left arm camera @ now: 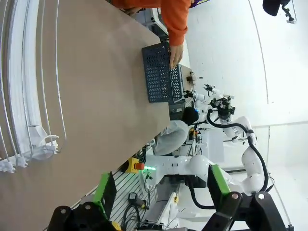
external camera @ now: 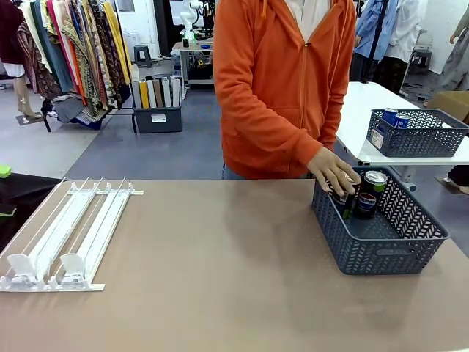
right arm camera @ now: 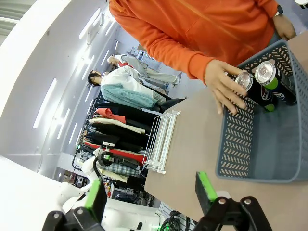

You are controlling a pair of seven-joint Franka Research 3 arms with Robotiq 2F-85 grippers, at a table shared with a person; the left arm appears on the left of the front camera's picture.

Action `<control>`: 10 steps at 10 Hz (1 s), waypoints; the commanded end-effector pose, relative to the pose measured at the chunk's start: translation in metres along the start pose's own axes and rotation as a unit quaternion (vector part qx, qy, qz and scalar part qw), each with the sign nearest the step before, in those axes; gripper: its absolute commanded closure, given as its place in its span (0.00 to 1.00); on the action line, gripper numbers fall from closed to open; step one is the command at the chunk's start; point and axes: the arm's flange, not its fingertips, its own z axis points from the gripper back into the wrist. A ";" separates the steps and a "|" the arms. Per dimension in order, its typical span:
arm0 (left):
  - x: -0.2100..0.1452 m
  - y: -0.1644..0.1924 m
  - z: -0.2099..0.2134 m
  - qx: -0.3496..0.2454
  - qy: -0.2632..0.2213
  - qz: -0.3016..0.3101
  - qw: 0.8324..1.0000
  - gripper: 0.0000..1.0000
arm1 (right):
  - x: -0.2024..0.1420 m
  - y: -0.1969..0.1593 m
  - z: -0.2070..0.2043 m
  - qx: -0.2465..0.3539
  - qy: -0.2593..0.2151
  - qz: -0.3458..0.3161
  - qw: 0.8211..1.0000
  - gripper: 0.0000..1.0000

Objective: Retrieve and store the cans from the dispenser.
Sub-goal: Pick up one can from the Automatic Can Dispenser and place it in the middle of the table.

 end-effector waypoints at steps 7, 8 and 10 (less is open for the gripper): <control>0.000 -0.005 -0.002 -0.009 -0.002 0.005 1.000 0.00 | 0.004 0.003 -0.002 0.013 -0.010 0.006 1.000 0.00; 0.000 -0.005 -0.002 -0.009 -0.002 0.005 1.000 0.00 | 0.004 0.003 -0.002 0.013 -0.010 0.006 1.000 0.00; 0.000 -0.005 -0.002 -0.009 -0.002 0.005 1.000 0.00 | 0.004 0.003 -0.002 0.013 -0.010 0.006 1.000 0.00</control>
